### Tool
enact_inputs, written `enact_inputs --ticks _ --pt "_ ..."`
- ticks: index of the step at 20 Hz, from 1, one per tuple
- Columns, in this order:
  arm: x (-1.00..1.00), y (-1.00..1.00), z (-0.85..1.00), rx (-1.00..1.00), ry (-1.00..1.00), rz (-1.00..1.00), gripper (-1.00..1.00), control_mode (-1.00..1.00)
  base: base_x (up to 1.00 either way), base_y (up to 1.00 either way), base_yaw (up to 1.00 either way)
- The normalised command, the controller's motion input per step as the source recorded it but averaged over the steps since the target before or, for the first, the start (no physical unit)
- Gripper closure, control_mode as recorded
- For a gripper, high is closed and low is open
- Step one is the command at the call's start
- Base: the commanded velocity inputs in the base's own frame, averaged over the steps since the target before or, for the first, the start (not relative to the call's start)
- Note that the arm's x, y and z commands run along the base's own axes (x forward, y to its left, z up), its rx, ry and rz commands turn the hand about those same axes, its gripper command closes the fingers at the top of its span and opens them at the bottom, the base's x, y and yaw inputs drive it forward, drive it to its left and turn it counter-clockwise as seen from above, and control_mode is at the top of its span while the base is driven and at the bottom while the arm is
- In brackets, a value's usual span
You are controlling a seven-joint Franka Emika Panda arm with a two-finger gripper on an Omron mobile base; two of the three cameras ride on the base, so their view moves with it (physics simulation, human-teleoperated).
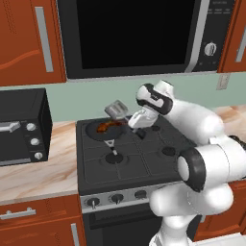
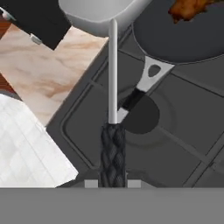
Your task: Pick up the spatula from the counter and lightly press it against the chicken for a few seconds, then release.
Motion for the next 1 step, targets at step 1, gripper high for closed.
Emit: enact_inputs --ticks 1 --pt "-0.61 -0.36 0.42 0.00 -0.09 0.00 1.00 -1.00 0.00 0.00 0.00"
